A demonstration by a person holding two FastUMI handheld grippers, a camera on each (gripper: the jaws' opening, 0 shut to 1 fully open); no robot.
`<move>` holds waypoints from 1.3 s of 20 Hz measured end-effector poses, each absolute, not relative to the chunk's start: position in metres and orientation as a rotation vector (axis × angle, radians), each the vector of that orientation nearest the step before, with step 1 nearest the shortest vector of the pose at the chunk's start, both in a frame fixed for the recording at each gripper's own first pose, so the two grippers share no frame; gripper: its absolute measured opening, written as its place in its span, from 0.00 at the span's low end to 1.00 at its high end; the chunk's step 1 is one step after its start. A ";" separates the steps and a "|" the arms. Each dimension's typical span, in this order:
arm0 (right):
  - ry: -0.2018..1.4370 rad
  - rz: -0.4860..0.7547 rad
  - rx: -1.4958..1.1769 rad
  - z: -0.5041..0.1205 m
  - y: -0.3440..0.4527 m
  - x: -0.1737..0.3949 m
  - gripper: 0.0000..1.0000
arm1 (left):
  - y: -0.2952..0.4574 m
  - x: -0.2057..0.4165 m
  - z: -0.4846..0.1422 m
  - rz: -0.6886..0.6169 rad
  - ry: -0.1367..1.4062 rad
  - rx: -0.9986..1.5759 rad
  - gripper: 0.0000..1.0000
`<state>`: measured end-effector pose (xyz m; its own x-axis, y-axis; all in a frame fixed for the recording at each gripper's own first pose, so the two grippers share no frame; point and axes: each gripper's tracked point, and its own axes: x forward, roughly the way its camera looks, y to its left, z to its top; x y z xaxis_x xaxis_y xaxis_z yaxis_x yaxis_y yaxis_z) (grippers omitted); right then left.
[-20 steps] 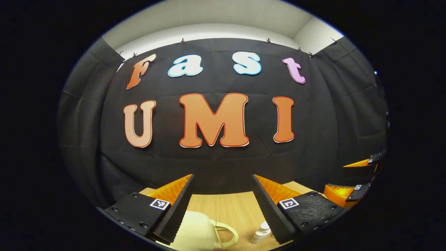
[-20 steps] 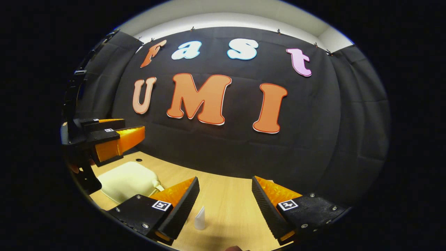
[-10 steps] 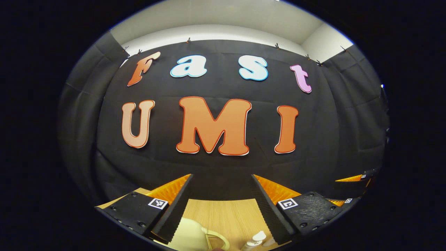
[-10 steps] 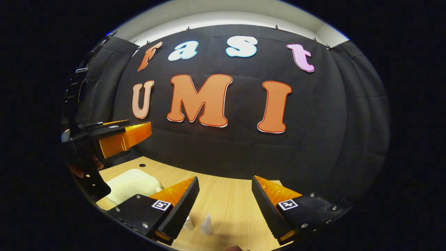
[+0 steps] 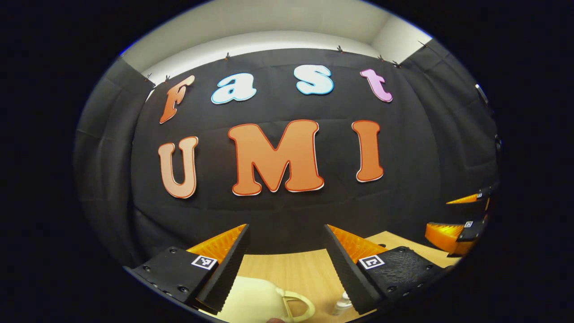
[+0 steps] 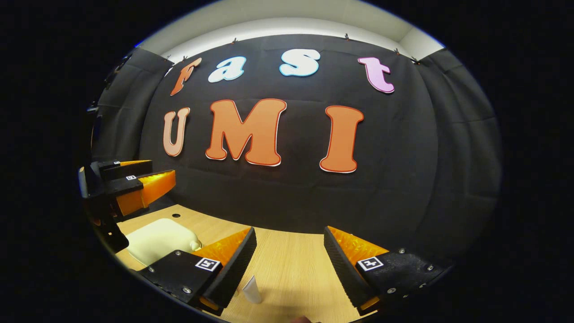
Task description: First open the suitcase, pack the skin care products into it, and then close the suitcase.
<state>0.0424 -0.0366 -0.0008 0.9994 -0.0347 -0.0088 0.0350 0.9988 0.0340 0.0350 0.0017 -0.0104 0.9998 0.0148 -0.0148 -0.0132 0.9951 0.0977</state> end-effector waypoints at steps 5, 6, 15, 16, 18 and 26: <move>0.000 -0.024 0.024 -0.001 -0.040 0.043 0.95 | 0.009 0.028 -0.045 0.022 0.085 0.223 0.98; 0.004 -0.017 0.023 -0.003 -0.039 0.043 0.95 | 0.007 0.025 -0.055 0.007 0.100 0.260 0.99; 0.026 -0.041 -0.015 -0.017 -0.063 0.031 0.95 | -0.011 -0.002 -0.169 -0.120 0.302 0.517 0.97; 0.033 -0.045 -0.011 -0.020 -0.066 0.030 0.95 | -0.011 -0.004 -0.178 -0.134 0.320 0.548 0.98; 0.038 -0.058 -0.002 -0.022 -0.073 0.027 0.96 | -0.015 -0.004 -0.195 -0.175 0.345 0.604 0.97; 0.056 -0.106 -0.011 -0.033 -0.099 0.014 0.95 | -0.023 -0.004 -0.265 -0.258 0.458 0.811 0.93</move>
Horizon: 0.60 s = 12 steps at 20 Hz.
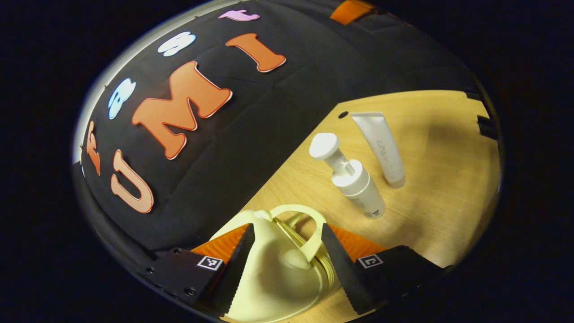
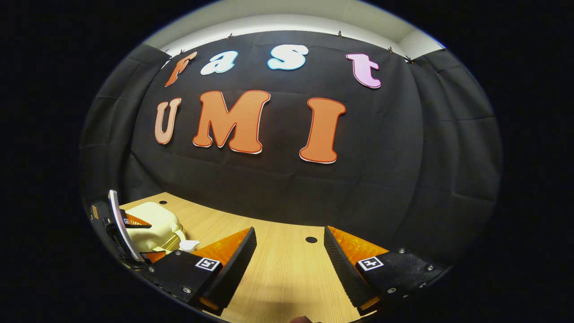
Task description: First open the suitcase, pack the skin care products into it, and then close the suitcase.
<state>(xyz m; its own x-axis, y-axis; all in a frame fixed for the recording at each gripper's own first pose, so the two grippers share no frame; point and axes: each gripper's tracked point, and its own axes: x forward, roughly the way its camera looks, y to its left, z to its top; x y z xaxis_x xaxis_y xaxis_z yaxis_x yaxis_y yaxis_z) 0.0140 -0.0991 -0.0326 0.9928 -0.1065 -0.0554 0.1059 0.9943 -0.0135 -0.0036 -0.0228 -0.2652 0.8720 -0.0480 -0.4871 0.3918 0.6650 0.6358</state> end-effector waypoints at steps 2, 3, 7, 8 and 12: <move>0.060 -0.113 -0.010 -0.035 -0.103 0.012 0.95 | -0.024 -0.003 -0.279 -0.277 0.487 0.864 0.90; 0.062 -0.115 -0.012 -0.036 -0.104 0.011 0.95 | -0.023 -0.002 -0.284 -0.285 0.495 0.895 0.88; 0.069 -0.128 -0.008 -0.041 -0.112 0.008 0.96 | -0.021 -0.002 -0.303 -0.271 0.537 0.987 0.80; 0.070 -0.128 -0.002 -0.042 -0.112 0.009 0.96 | -0.023 0.002 -0.306 -0.273 0.534 1.009 0.69; 0.070 -0.130 -0.003 -0.043 -0.118 0.008 0.96 | -0.030 0.008 -0.309 -0.293 0.514 1.106 0.28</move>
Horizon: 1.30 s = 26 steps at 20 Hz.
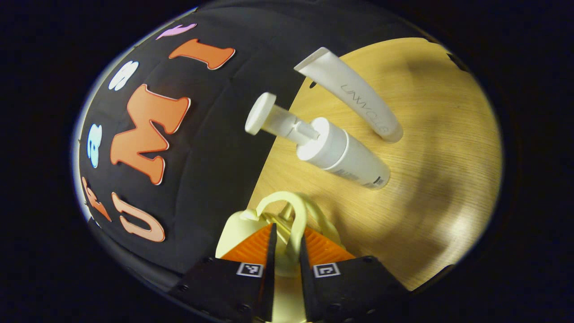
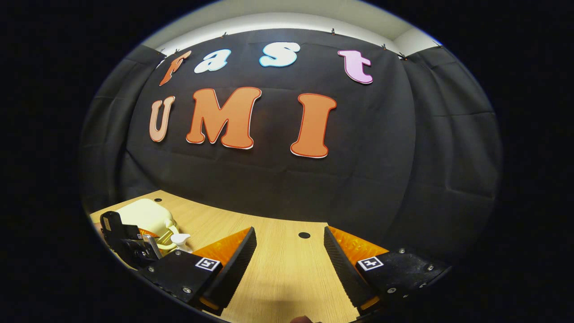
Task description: First open the suitcase, pack the skin care products into it, and then close the suitcase.
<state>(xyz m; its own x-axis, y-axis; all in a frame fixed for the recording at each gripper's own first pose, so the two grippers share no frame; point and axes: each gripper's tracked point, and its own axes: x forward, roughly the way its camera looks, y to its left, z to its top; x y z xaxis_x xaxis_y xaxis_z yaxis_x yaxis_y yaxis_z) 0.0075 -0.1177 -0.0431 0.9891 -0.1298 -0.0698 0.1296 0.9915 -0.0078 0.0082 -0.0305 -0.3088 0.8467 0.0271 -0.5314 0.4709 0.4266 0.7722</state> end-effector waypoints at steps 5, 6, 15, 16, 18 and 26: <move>0.071 -0.122 -0.004 -0.045 -0.121 0.005 0.96 | -0.030 0.007 -0.302 -0.246 0.551 0.868 0.07; 0.073 -0.117 -0.009 -0.046 -0.121 0.006 0.96 | -0.030 0.007 -0.294 -0.226 0.532 0.844 0.06; 0.075 0.006 -0.015 -0.050 -0.091 0.025 0.96 | 0.005 0.011 -0.208 0.069 0.409 0.505 0.06; 0.075 0.014 -0.016 -0.048 -0.086 0.027 0.96 | 0.008 0.010 -0.202 0.091 0.396 0.470 0.06; 0.064 0.033 -0.023 -0.041 -0.071 0.027 0.96 | 0.020 0.009 -0.196 0.118 0.370 0.418 0.06; 0.103 0.027 -0.015 -0.039 0.000 0.041 0.95 | 0.073 0.011 -0.174 0.215 0.301 0.360 0.06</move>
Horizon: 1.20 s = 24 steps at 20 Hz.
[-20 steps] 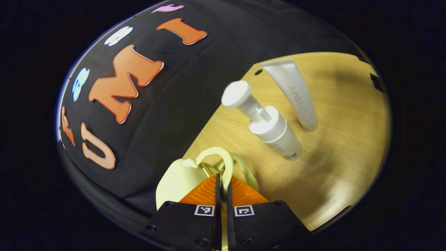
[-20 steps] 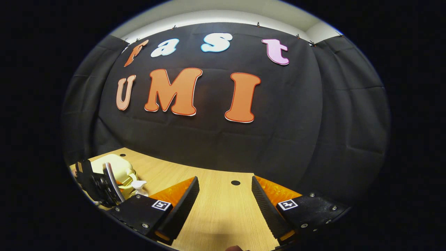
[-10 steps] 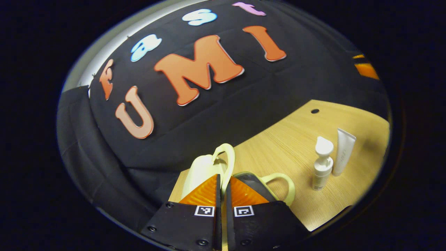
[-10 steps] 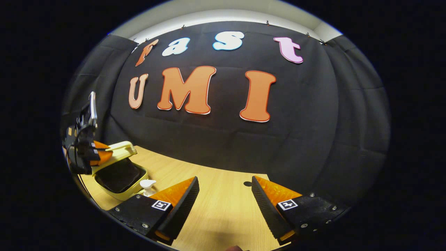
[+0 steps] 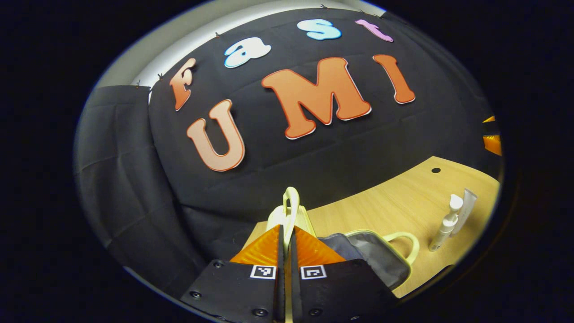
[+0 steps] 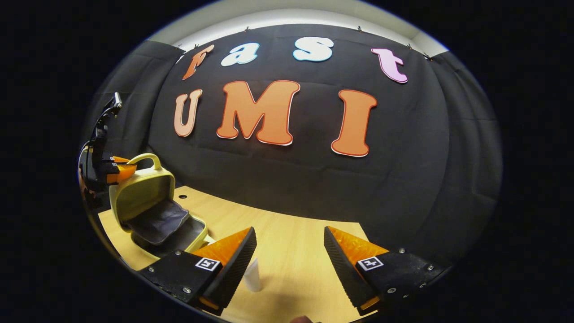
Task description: First open the suitcase, pack the skin care products into it, and then close the suitcase.
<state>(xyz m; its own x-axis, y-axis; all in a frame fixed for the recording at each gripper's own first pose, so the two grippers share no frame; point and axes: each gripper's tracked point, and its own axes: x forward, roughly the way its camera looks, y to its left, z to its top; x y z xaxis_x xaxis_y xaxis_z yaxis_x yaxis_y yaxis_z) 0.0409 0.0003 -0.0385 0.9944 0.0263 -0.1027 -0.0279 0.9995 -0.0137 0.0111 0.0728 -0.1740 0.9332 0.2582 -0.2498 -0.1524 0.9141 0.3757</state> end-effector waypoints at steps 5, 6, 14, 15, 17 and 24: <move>0.110 0.036 -0.036 -0.029 0.059 0.052 0.96 | 0.111 0.006 -0.178 0.280 0.300 0.325 0.06; 0.111 0.035 -0.035 -0.028 0.070 0.054 0.96 | 0.119 0.006 -0.180 0.290 0.306 0.315 0.06; 0.152 -0.004 -0.059 -0.027 0.127 0.060 0.96 | 0.171 -0.012 -0.213 0.372 0.407 0.237 0.06; 0.157 -0.012 -0.063 -0.028 0.132 0.060 0.95 | 0.175 -0.014 -0.220 0.375 0.429 0.229 0.06; 0.175 -0.022 -0.063 -0.031 0.139 0.057 0.96 | 0.183 -0.019 -0.231 0.380 0.473 0.221 0.06; 0.223 -0.079 -0.047 -0.036 0.135 0.043 0.95 | 0.202 -0.041 -0.258 0.475 0.556 0.186 0.15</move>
